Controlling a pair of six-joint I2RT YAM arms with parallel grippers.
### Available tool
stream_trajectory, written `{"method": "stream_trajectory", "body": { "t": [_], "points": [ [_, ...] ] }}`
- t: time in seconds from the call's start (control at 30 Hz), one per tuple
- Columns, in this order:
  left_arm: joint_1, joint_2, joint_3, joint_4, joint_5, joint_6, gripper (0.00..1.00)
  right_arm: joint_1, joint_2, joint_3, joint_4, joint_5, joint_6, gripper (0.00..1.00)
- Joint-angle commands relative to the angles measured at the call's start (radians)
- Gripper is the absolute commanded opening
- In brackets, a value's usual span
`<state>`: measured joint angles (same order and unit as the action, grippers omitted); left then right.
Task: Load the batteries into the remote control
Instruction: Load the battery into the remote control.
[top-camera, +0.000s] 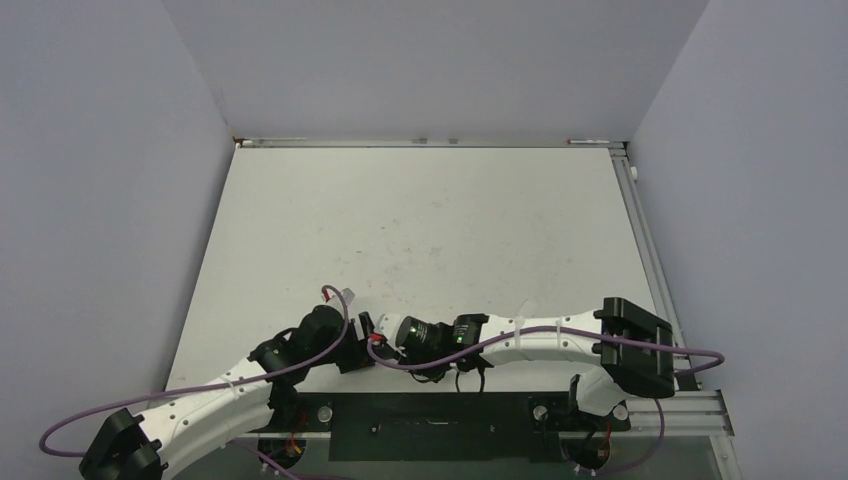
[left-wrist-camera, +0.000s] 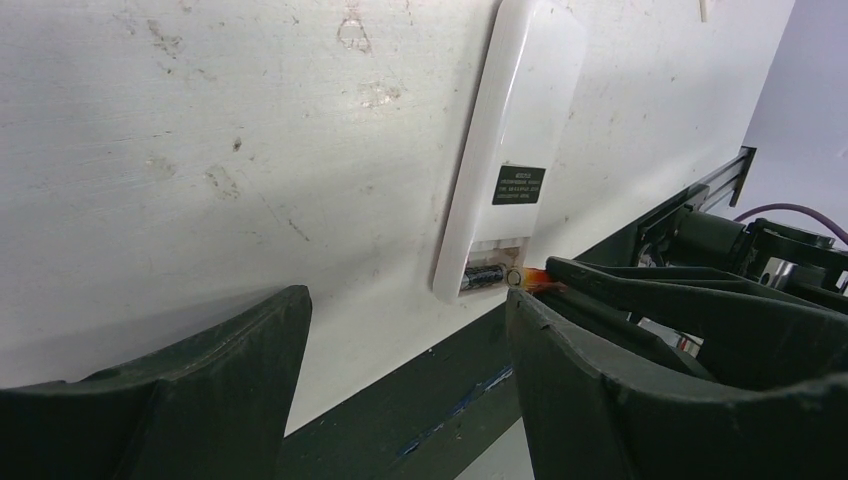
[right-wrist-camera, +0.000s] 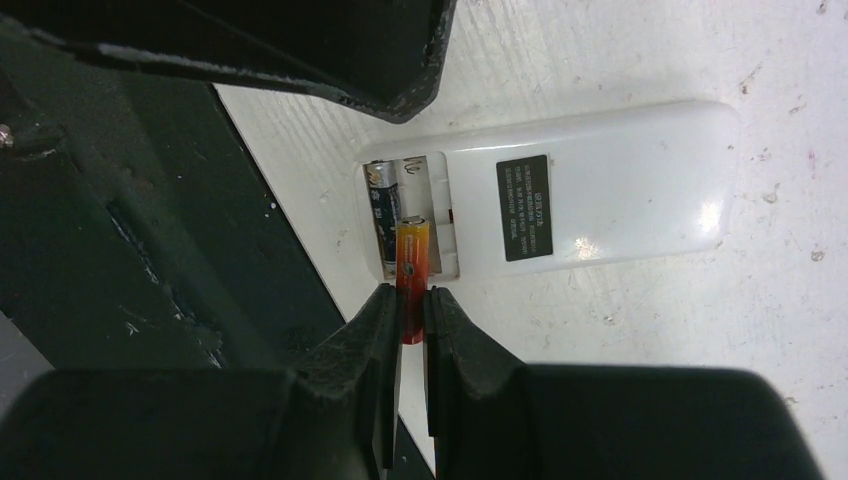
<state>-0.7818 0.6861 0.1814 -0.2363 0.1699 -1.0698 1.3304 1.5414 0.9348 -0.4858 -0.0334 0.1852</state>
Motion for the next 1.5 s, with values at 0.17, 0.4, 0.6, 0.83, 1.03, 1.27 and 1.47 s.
{"method": "stream_trajectory", "body": {
  "t": [0.17, 0.4, 0.6, 0.83, 1.03, 1.27, 1.47],
  "points": [
    [0.013, -0.017, -0.012, -0.013, 0.021, 0.002, 0.69, 0.007, 0.045, 0.072, 0.02, -0.002, -0.027, 0.14],
    [0.019, -0.021, -0.017, -0.012, 0.027, 0.006, 0.7, 0.007, 0.07, 0.084, 0.008, -0.006, -0.029, 0.16],
    [0.026, -0.015, -0.016, -0.012, 0.034, 0.014, 0.7, 0.009, 0.066, 0.077, 0.003, -0.006, -0.026, 0.16],
    [0.031, -0.009, -0.013, -0.01, 0.037, 0.018, 0.7, 0.009, 0.068, 0.07, 0.0, -0.009, -0.021, 0.16],
    [0.032, -0.01, -0.013, -0.011, 0.04, 0.016, 0.7, 0.009, 0.079, 0.07, -0.002, -0.007, -0.014, 0.2],
    [0.034, -0.01, -0.011, -0.014, 0.041, 0.018, 0.71, 0.009, 0.08, 0.074, -0.005, 0.004, -0.002, 0.24],
    [0.033, 0.005, -0.009, -0.001, 0.048, 0.016, 0.71, 0.007, 0.032, 0.079, 0.0, 0.045, 0.026, 0.27]
  ]
}}
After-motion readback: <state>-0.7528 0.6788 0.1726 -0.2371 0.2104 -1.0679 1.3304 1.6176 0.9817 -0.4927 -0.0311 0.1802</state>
